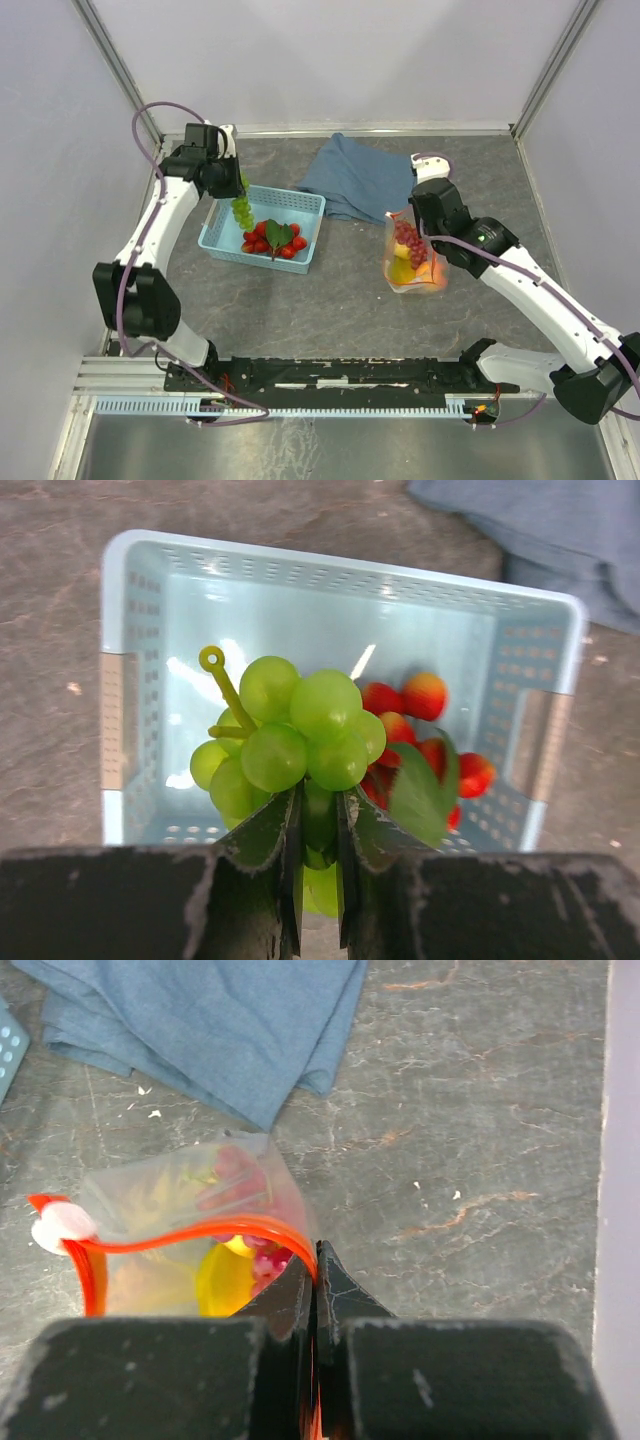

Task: Place the food in the zip-top bag and seal the zipper
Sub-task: Pick up the fake fruit from the bin, then place the fake fruit in the zipper food storage bag.

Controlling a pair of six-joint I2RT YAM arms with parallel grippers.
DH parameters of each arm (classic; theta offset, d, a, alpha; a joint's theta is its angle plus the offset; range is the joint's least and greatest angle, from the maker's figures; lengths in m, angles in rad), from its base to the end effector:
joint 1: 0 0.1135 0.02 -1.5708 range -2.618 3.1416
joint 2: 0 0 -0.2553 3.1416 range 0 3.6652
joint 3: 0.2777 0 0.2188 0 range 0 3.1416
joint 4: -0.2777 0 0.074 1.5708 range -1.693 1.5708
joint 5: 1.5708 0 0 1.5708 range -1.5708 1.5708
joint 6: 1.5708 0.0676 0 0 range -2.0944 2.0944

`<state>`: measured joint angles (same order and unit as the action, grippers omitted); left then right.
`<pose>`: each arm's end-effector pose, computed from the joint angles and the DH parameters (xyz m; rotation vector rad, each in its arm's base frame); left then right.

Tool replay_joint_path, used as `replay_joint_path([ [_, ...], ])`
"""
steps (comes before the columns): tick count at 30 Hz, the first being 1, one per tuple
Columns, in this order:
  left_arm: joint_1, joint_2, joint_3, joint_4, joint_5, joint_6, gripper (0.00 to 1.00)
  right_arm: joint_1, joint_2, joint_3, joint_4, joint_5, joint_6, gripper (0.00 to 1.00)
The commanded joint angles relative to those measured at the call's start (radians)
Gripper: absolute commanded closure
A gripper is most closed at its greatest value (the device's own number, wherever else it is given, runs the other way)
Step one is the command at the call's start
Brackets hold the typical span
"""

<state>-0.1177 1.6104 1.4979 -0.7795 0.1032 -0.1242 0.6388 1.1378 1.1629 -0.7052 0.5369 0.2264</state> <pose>0.3315 -0.0462 0.2947 0.0370 2.4702 -0.2319 0.2008 0.1060 0.3274 -0.1620 2.1374 -0.1055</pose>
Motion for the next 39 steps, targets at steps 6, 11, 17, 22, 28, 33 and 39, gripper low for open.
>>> replay_joint_path([
  [6,-0.062,-0.256,-0.159,0.182,0.278,-0.193,0.87,-0.002,-0.011,0.076,-0.028,0.051,0.025,0.98],
  [11,-0.157,-0.34,-0.244,0.288,0.306,-0.306,0.87,-0.002,0.032,0.055,-0.007,0.009,0.071,0.98],
  [17,-0.297,-0.412,-0.323,0.455,0.282,-0.455,0.87,-0.003,0.057,0.037,0.022,-0.082,0.122,0.98],
  [22,-0.427,-0.458,-0.382,0.646,0.194,-0.564,0.87,-0.002,0.06,0.036,0.034,-0.133,0.155,0.98],
  [28,-0.556,-0.466,-0.451,0.841,0.079,-0.652,0.87,-0.002,0.054,0.043,0.035,-0.173,0.17,0.98],
  [33,-0.659,-0.443,-0.477,0.971,-0.003,-0.674,0.88,-0.002,0.045,0.039,0.05,-0.211,0.188,0.98],
  [39,-0.767,-0.41,-0.493,1.082,-0.146,-0.639,0.88,-0.001,0.054,0.035,0.071,-0.255,0.206,0.98],
])
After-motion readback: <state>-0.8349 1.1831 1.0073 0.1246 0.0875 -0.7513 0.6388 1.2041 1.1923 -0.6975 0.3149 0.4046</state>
